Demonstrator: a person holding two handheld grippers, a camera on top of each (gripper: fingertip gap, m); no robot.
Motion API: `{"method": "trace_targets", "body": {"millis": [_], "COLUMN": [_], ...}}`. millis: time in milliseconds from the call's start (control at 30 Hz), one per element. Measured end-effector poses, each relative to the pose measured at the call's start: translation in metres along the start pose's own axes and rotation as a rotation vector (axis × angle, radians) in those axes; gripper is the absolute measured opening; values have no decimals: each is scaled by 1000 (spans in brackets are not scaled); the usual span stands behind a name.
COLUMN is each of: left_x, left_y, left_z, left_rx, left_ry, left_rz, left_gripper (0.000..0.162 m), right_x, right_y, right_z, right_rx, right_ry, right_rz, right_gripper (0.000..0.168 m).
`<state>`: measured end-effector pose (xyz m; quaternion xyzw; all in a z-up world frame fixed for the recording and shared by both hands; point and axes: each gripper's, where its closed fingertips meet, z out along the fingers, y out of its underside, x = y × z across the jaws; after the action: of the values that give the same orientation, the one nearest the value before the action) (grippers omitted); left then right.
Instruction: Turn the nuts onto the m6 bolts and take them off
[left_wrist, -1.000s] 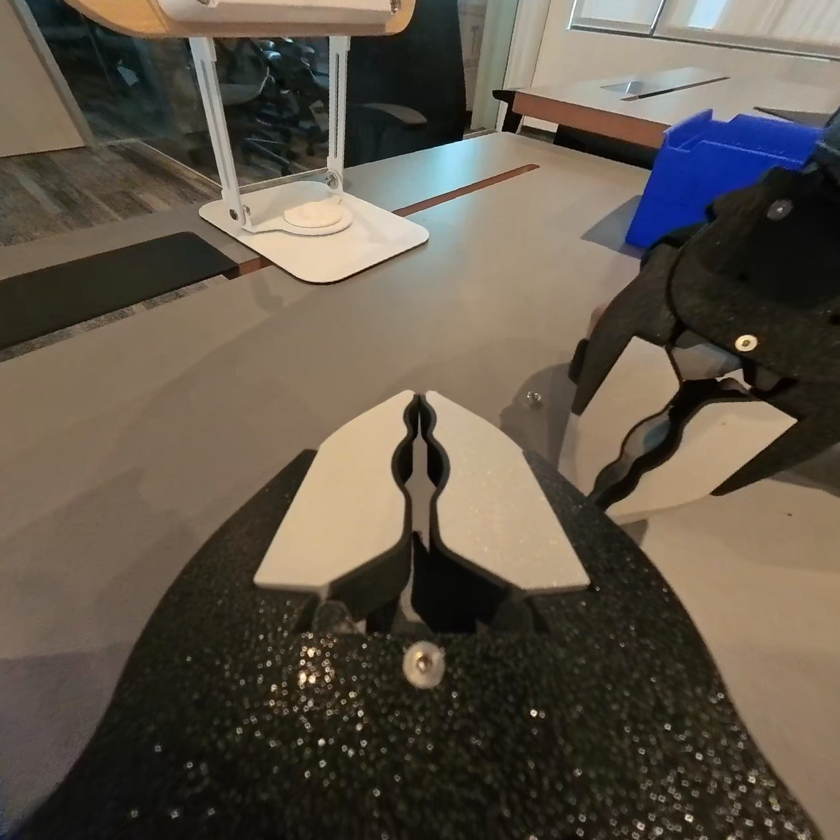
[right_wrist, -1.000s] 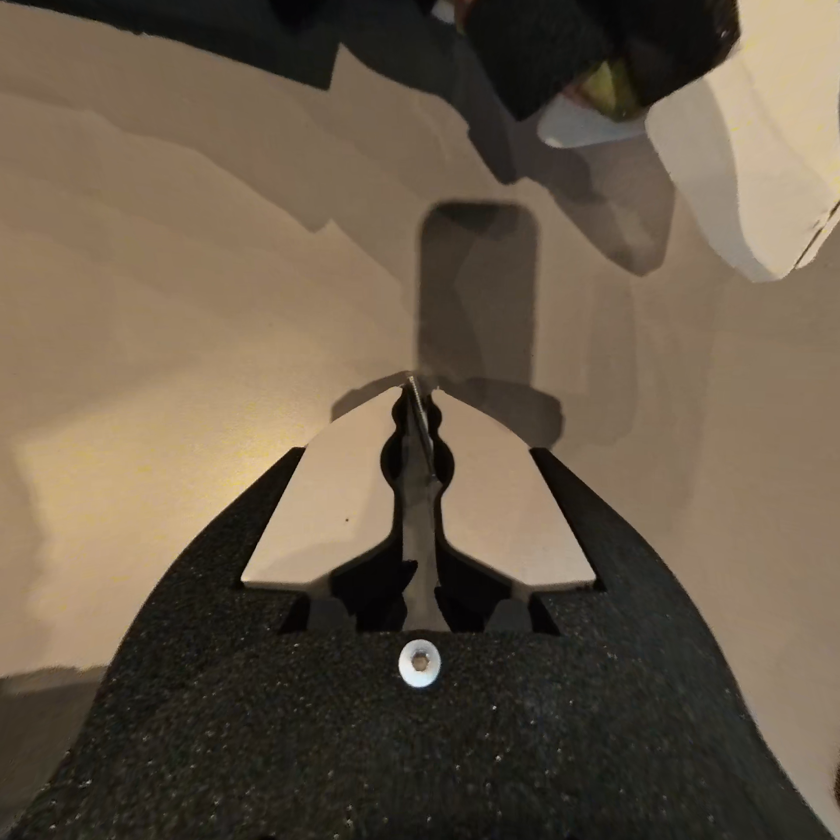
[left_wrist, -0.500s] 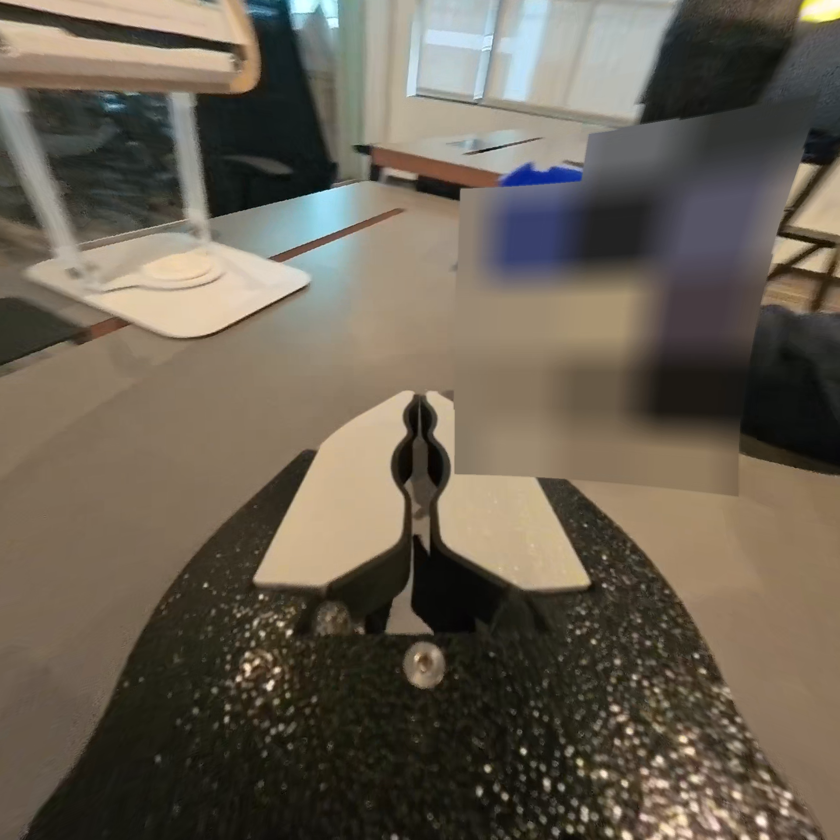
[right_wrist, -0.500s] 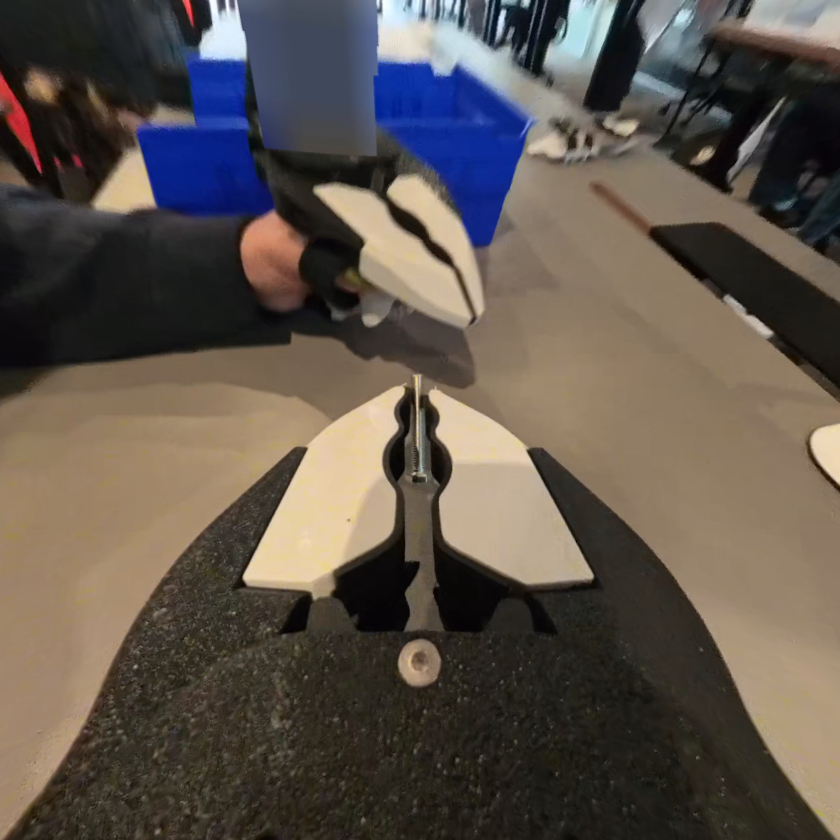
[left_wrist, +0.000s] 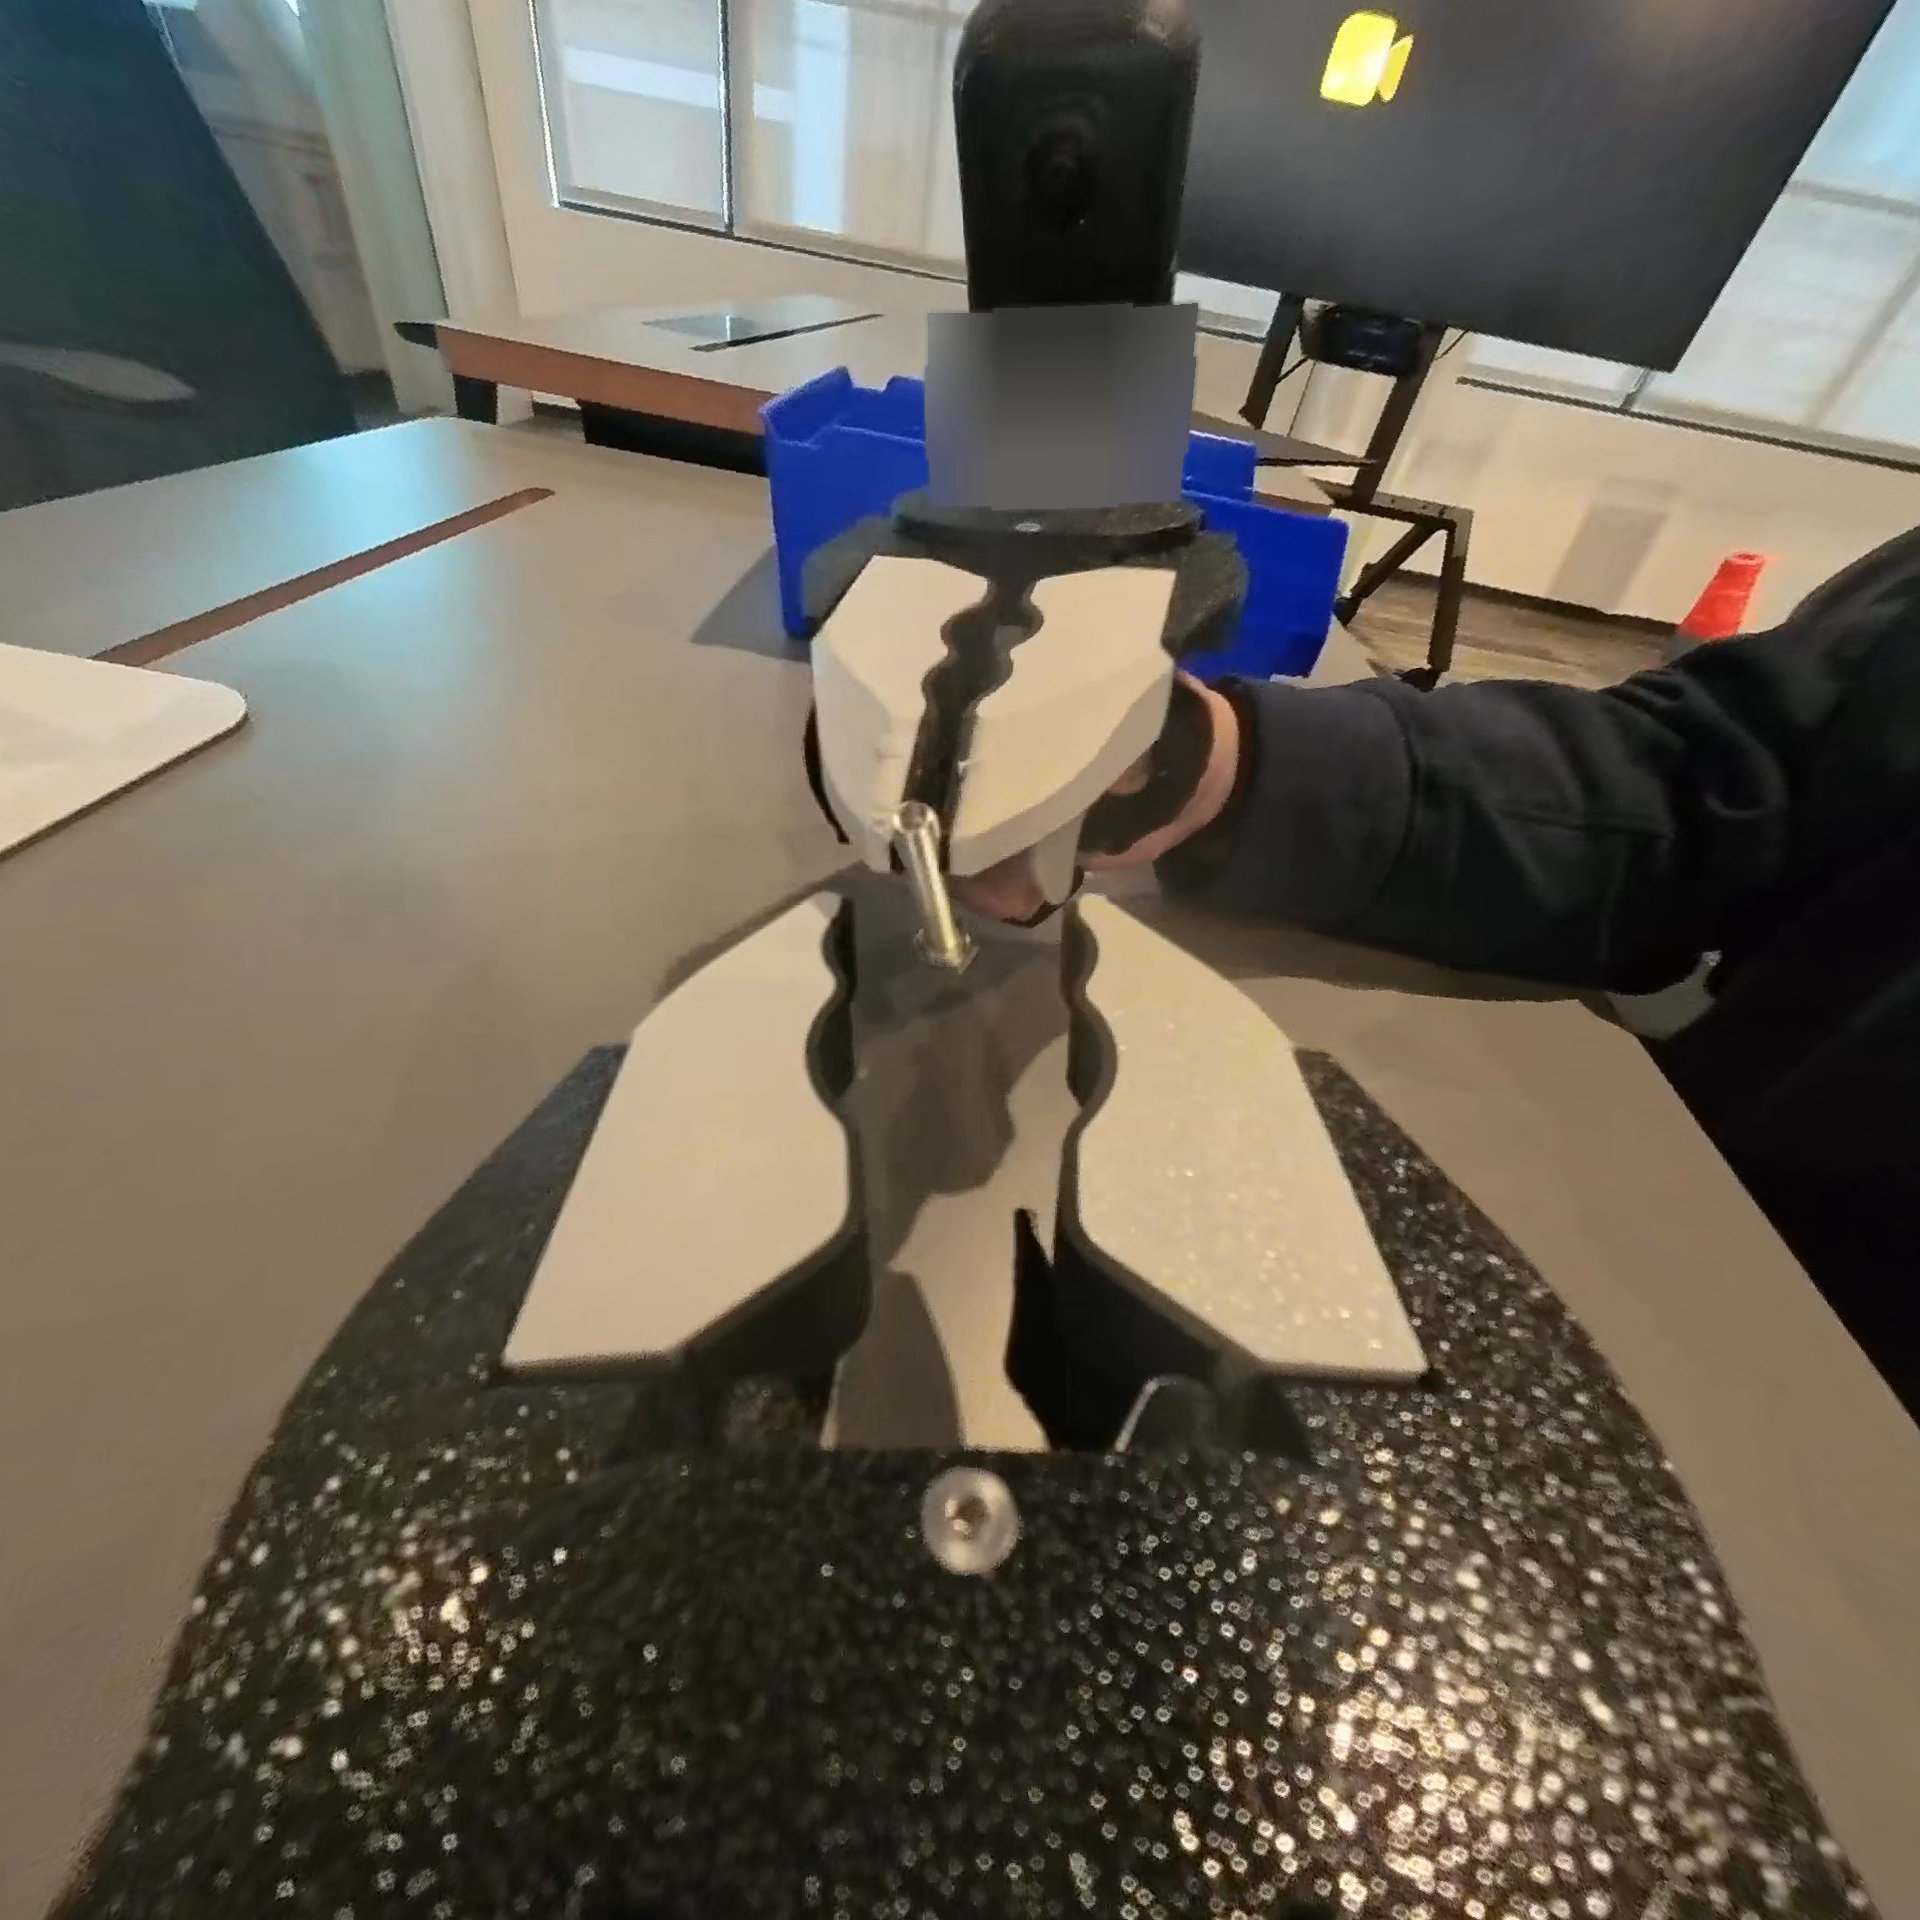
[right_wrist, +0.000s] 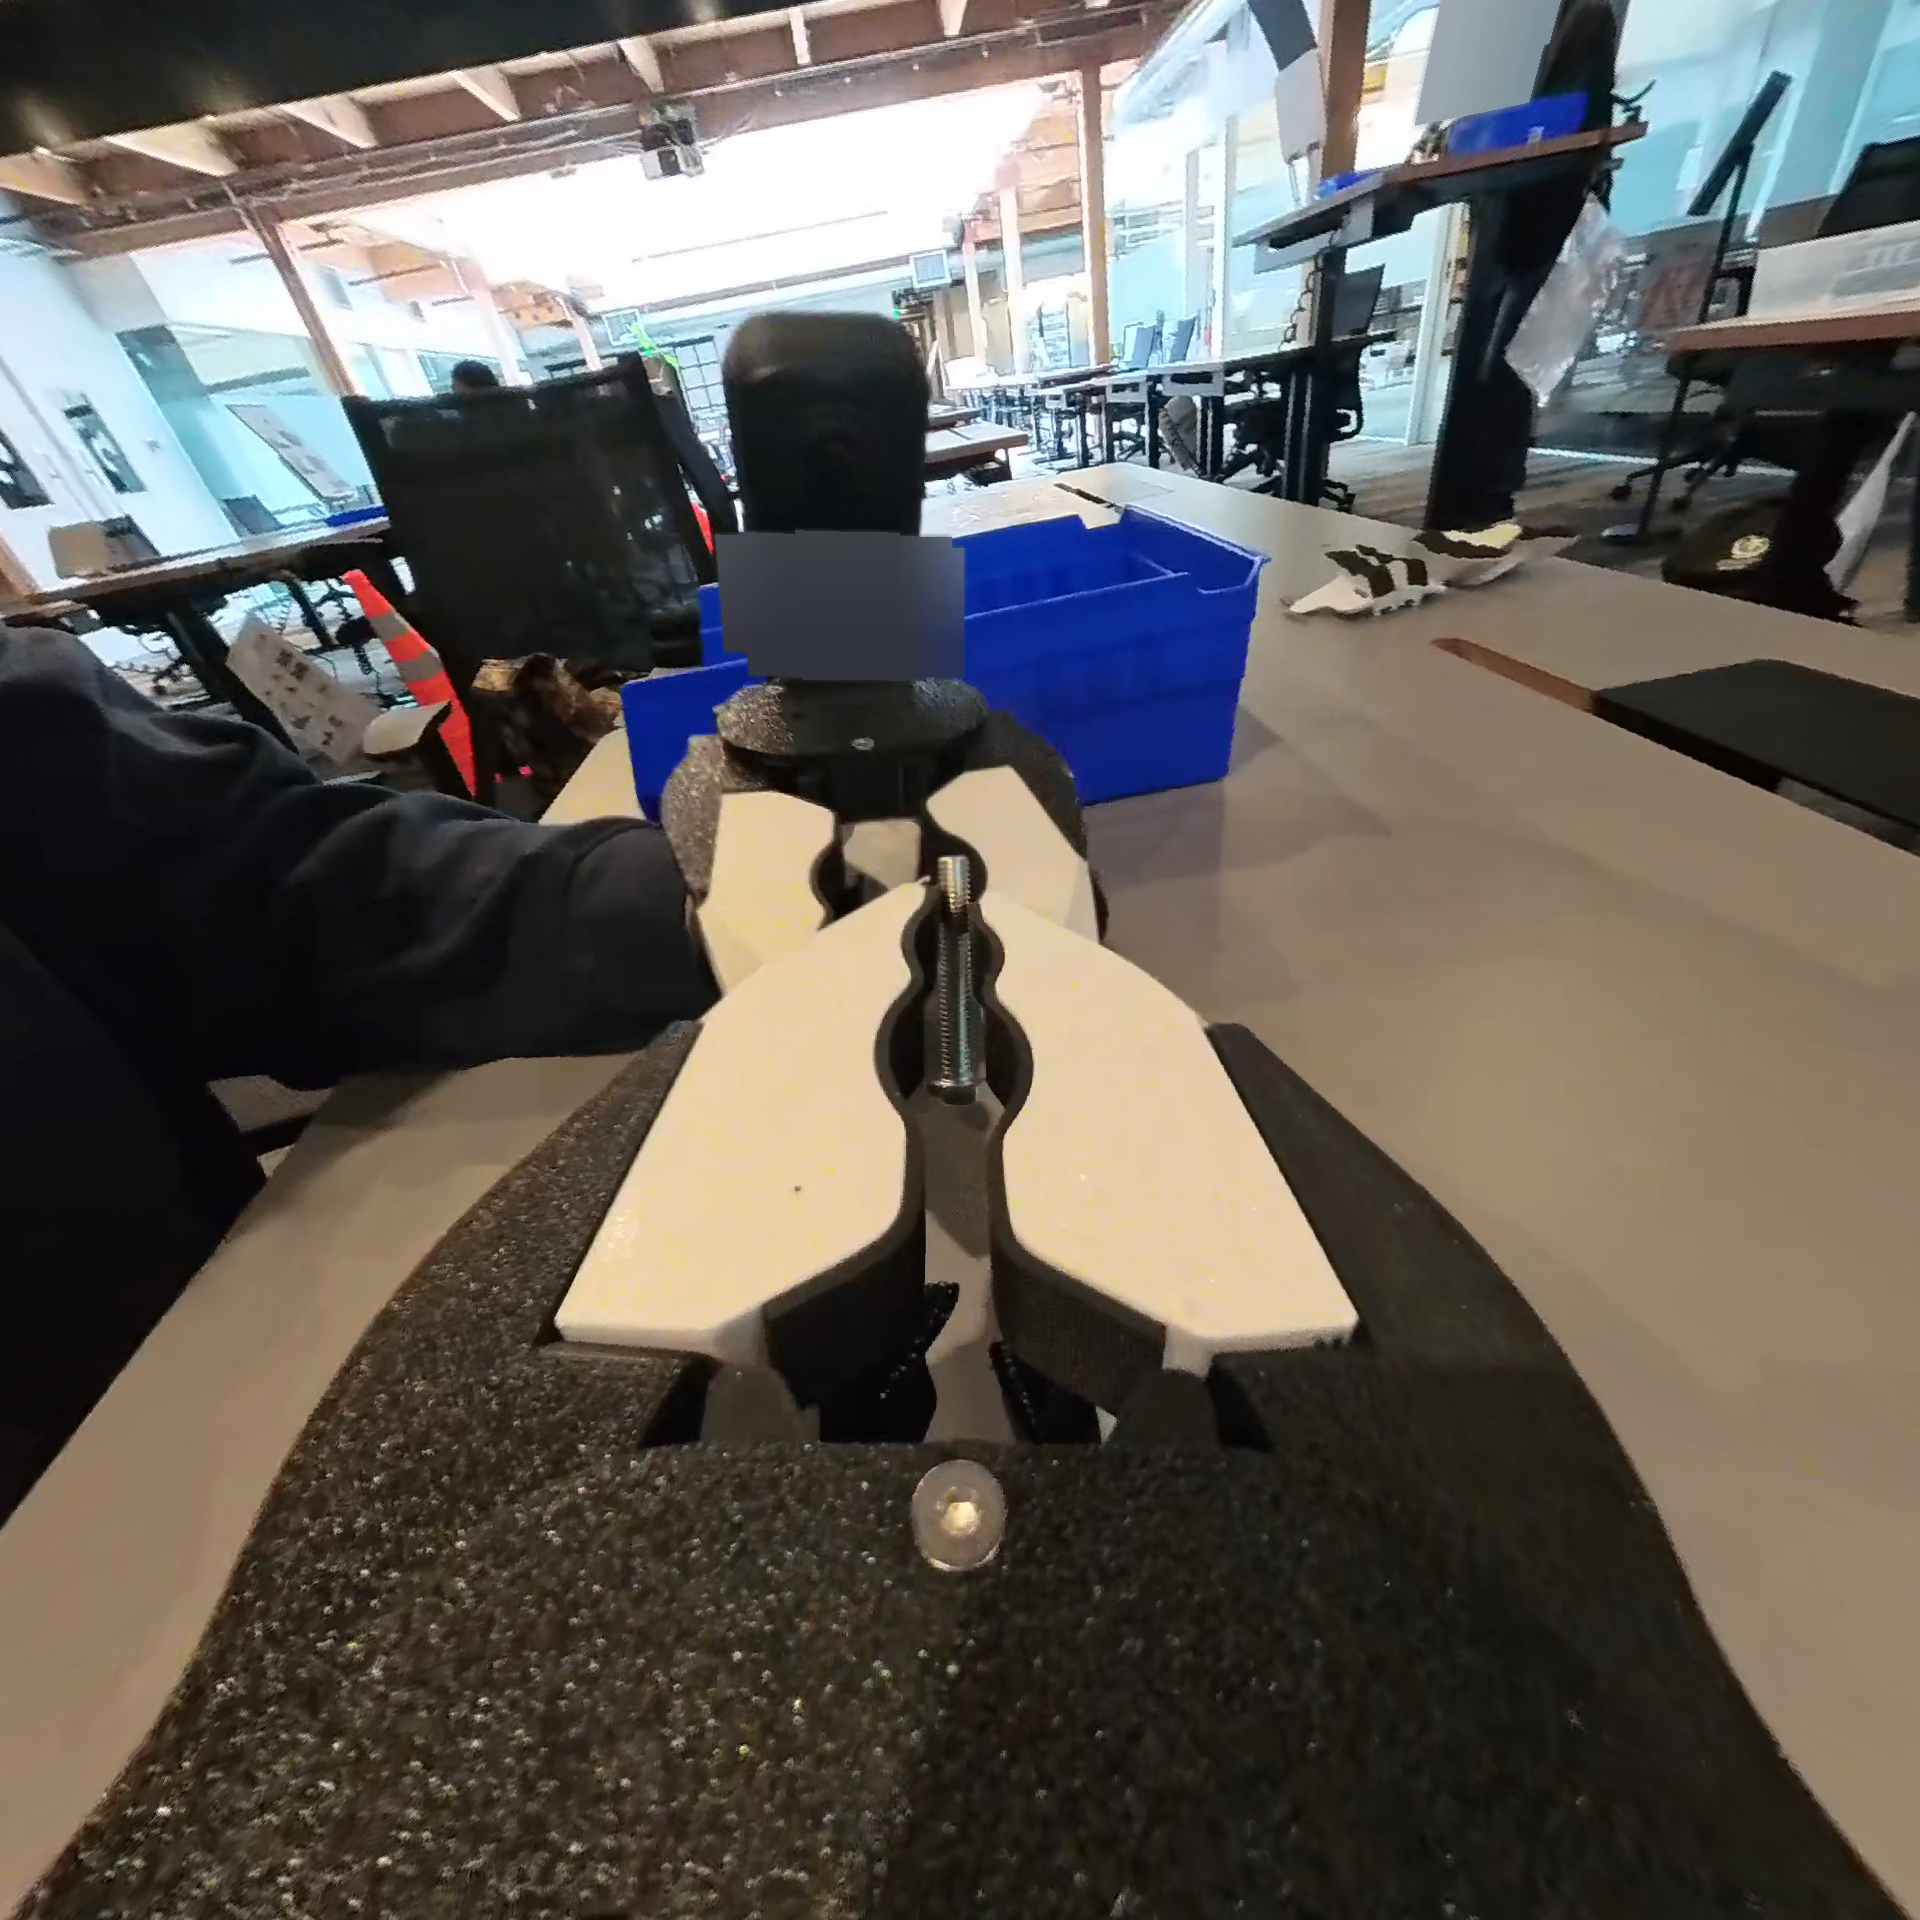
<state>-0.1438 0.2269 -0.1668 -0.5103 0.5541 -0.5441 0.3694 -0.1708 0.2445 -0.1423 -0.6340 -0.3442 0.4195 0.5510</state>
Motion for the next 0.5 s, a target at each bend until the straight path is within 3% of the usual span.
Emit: {"method": "trace_targets", "body": {"millis": [200, 400, 500], "left_x": [4, 0, -8], "left_y": [-2, 11, 30], "left_z": [1, 3, 4], "left_rx": [29, -65, -205], "left_ry": [31, 9, -61], "left_rz": [-16, -23, 34], "left_gripper": [7, 5, 5], "right_x": [-6, -4, -5], "right_y": [-1, 9, 11], "right_z": [-1, -4, -5], "right_rx": [-5, -79, -92], "right_ry": [-41, -21, -22], "right_rz": [-9, -81, -95], "right_gripper": [5, 6, 17]}}
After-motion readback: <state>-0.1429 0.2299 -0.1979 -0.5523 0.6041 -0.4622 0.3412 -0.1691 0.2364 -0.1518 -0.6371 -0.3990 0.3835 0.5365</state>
